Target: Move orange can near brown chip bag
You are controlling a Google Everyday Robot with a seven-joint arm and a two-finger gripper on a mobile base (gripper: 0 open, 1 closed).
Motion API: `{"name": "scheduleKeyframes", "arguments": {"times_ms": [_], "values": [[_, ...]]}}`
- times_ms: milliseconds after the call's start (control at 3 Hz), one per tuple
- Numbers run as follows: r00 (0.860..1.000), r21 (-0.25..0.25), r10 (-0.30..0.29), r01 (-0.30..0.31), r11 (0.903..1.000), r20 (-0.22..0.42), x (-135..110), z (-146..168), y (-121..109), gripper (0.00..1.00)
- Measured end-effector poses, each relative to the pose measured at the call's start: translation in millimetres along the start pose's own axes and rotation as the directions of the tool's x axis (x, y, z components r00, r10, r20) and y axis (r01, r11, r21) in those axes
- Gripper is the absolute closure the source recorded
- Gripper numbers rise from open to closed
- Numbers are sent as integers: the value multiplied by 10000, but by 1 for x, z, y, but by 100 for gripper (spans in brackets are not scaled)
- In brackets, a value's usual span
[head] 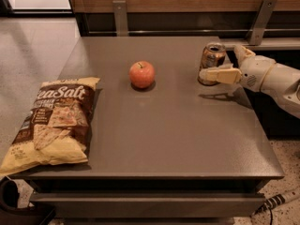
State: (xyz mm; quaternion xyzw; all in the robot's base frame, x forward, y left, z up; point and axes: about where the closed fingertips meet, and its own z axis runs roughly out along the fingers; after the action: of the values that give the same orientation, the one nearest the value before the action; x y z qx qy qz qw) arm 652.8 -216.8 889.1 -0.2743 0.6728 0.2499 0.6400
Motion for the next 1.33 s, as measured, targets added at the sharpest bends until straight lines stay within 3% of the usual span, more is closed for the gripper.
{"name": "scheduleKeyframes", "arguments": {"times_ms": [1000,1333], "values": [[10000,-224,-56,56,9997,8,-7,15,1,63],[10000,-289,-59,59,9996,16,-7,18,4,96]]}}
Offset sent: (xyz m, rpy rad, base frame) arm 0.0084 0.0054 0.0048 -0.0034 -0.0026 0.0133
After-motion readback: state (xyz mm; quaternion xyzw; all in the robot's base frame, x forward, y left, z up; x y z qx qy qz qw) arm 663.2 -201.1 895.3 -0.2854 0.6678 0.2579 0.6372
